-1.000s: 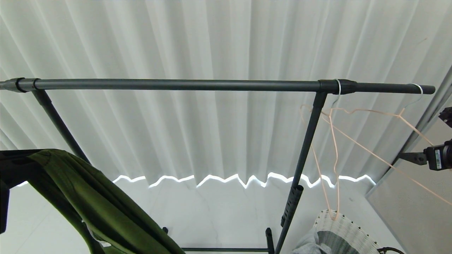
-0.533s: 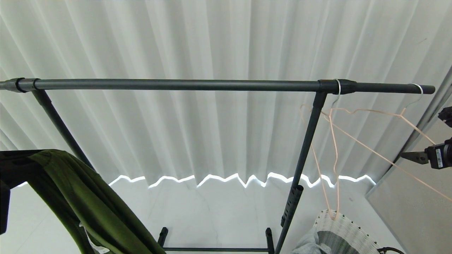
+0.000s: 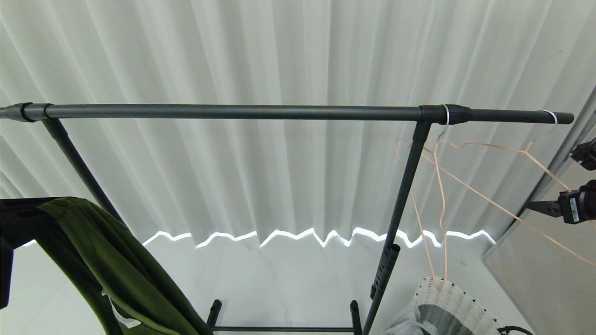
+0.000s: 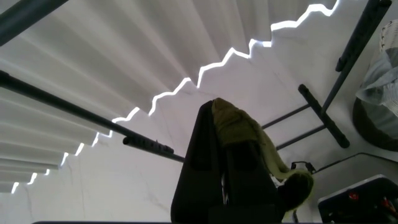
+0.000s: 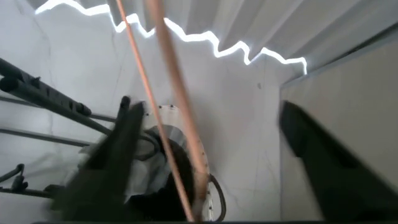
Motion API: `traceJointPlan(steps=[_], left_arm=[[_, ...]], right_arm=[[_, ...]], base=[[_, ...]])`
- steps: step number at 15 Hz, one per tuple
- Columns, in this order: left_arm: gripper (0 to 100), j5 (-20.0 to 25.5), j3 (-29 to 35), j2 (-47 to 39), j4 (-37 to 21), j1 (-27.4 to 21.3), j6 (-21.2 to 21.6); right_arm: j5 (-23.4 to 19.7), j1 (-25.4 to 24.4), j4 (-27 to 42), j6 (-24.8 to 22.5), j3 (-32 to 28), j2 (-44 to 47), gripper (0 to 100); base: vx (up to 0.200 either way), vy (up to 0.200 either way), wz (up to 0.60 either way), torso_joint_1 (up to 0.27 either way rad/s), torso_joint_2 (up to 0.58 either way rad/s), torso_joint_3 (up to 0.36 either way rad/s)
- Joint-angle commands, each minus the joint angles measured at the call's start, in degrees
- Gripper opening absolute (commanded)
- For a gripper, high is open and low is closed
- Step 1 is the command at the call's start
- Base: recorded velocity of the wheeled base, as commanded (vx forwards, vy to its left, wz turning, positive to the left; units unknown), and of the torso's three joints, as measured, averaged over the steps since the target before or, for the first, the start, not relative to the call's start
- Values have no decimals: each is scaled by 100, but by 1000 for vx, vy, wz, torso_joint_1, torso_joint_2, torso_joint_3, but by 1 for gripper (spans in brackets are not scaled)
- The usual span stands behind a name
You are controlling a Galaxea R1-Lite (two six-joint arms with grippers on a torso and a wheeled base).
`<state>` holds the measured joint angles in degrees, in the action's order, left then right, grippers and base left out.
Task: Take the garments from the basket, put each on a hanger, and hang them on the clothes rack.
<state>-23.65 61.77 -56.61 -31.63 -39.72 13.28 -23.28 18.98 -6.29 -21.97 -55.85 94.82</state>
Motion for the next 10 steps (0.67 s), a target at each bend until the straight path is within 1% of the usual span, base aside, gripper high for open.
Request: traceJointPlan(steps=[1,4,8,10], left_arm=[[0,1,2,-8,-1,-1,0],[0,1,2,-16,-1,-1,0],[0,1,-7,-8,-1,-1,0],[0,1,-7,-16,-1,-1,0]], right_arm=[[-45,0,-4,-1,-5,2,0],[-62,-8,14,8,12,-60,0],[-194,-8,40,61,56,-192,0],[-247,-26,40,237,91,-306,0]], base=[[0,0,0,0,0,0],[0,0,0,0,0,0],[0,0,0,0,0,0],[0,0,0,0,0,0]])
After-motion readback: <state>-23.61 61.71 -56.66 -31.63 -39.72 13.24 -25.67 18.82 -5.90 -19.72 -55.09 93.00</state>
